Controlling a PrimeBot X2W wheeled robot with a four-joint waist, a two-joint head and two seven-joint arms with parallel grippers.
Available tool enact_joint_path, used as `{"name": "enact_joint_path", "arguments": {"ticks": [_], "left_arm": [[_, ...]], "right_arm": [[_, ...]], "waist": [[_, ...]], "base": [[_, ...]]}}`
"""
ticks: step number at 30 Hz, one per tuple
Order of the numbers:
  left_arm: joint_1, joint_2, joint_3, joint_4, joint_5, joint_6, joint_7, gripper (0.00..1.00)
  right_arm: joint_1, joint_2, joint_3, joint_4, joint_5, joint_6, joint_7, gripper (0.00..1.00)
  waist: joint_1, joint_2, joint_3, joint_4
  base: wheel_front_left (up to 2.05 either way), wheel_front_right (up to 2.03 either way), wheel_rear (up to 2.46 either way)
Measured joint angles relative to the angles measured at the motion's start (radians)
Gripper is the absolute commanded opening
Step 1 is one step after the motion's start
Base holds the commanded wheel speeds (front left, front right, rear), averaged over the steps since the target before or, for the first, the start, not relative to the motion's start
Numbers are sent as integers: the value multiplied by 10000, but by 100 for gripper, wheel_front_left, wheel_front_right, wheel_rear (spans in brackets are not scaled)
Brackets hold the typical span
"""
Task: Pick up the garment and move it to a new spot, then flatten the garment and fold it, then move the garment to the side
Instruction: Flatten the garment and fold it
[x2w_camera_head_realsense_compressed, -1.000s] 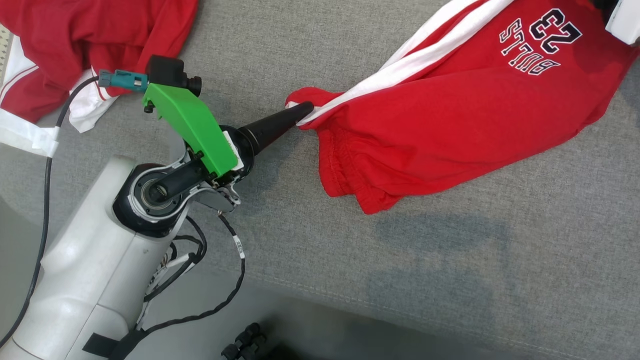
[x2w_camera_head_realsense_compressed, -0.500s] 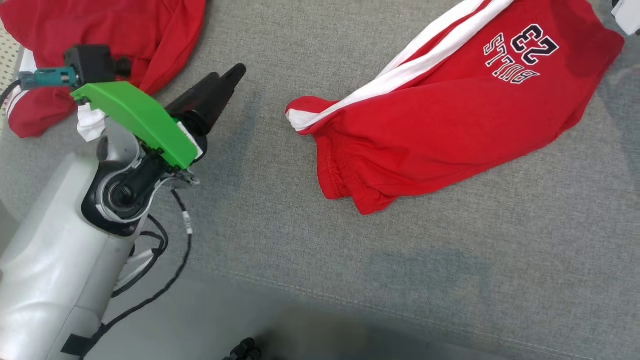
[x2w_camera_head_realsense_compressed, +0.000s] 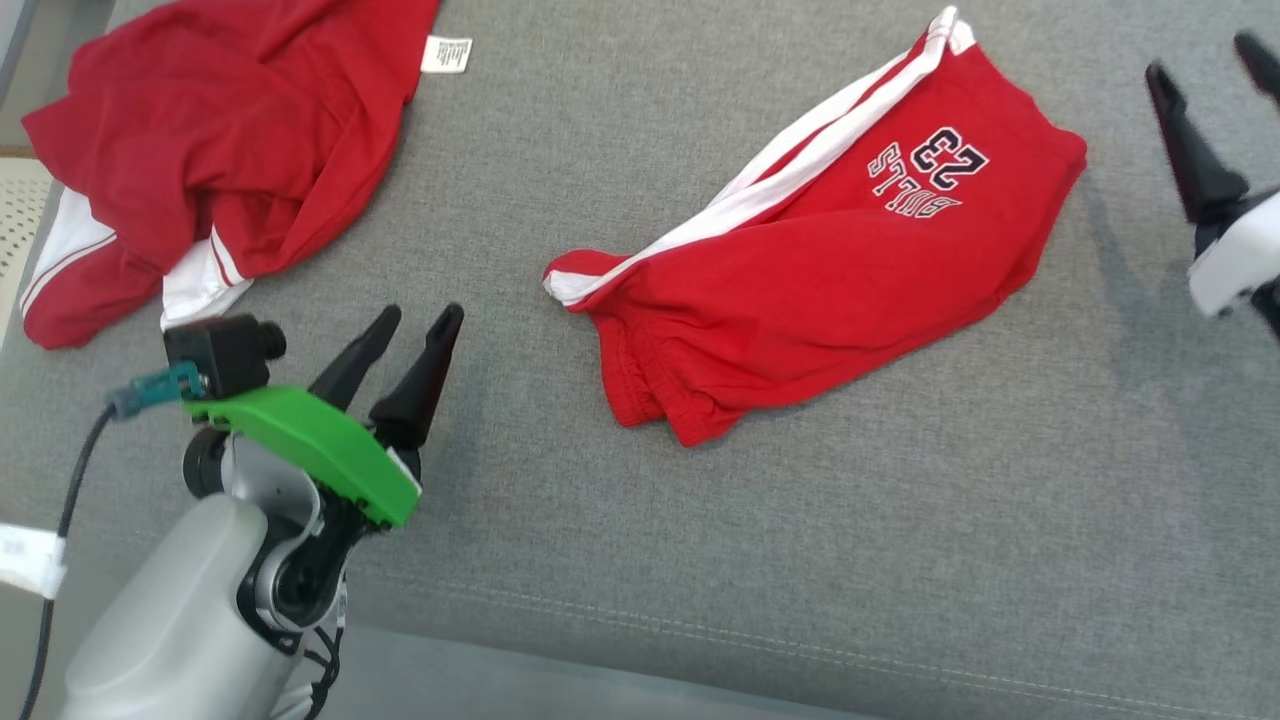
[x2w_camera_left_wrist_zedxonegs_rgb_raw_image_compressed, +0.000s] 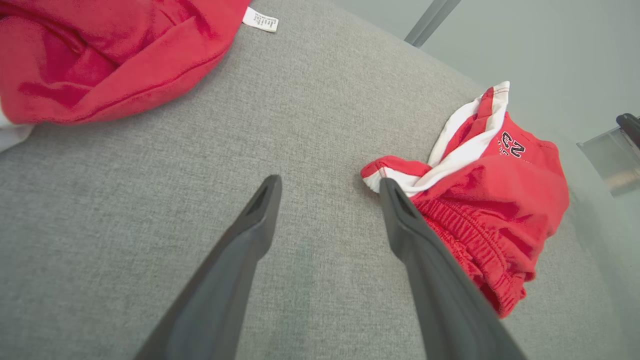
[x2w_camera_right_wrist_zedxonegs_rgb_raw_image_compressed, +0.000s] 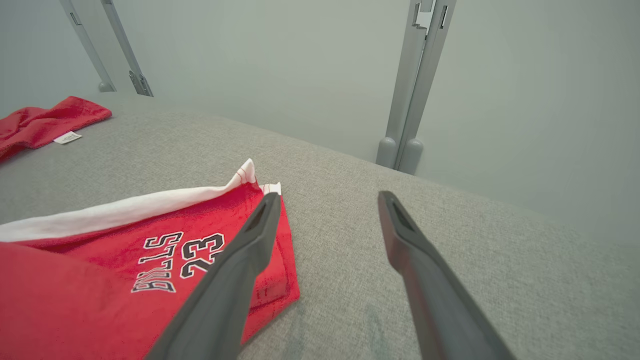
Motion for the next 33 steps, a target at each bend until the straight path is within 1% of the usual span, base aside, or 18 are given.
{"name": "enact_joint_path", "arguments": {"ticks": [2, 5, 8, 10, 13, 16, 18, 22, 24, 29, 31, 33], "left_arm": [[441, -29, -6, 136, -12, 31, -276, 100], [1066, -58, -100, 334, -25, 196, -497, 100], [1570, -247, -203, 297, -253, 389, -500, 100], [1714, -410, -324, 157, -389, 500, -418, 100], [1719, -748, -523, -79, -681, 545, -226, 100], [1715, -1085, -650, -197, -848, 644, 31, 100], [1693, -1243, -709, -219, -968, 750, 196, 100], [1534, -1346, -750, -265, -968, 809, 351, 100], [1375, -1446, -752, -282, -970, 884, 360, 100], [1074, -1791, -853, -347, -1081, 884, 575, 100], [1054, -1829, -894, -347, -1195, 894, 629, 100], [1024, -1829, -888, -345, -1237, 917, 631, 100]], "right_arm": [[596, 136, 163, 130, 27, -84, -211, 100], [1276, 543, 309, 215, 242, -86, -222, 100], [1801, 840, 439, 194, 596, -67, -134, 100], [1977, 826, 443, 148, 796, -25, -86, 100], [2008, 731, 349, 146, 1016, 29, -81, 100], [1990, 660, 221, 159, 1306, 56, 54, 100], [1921, 686, 151, 205, 1534, 146, 276, 100], [1626, 796, 59, 295, 1954, 290, 663, 100], [1442, 872, 17, 407, 2084, 301, 844, 100], [1141, 993, 50, 792, 2330, 385, 1325, 100], [1054, 1083, 65, 901, 2431, 389, 1503, 100], [974, 1198, 94, 982, 2537, 474, 1684, 100]], "waist": [[0, 0, -265, -118], [0, 0, -668, -311], [0, 0, -1055, -520], [0, 0, -1242, -690], [0, 0, -1388, -932], [0, 0, -1370, -1026], [0, 0, -1285, -1023], [0, 0, -1012, -908], [0, 0, -862, -803], [0, 0, -601, -453], [0, 0, -530, -309], [0, 0, -464, -181]], "base": [[0, 0, 0], [0, 0, 0], [0, 0, 0], [0, 0, 0], [0, 0, 0], [0, 0, 0], [0, 0, 0], [0, 0, 0], [0, 0, 0], [0, 0, 0], [0, 0, 0], [0, 0, 0]]}}
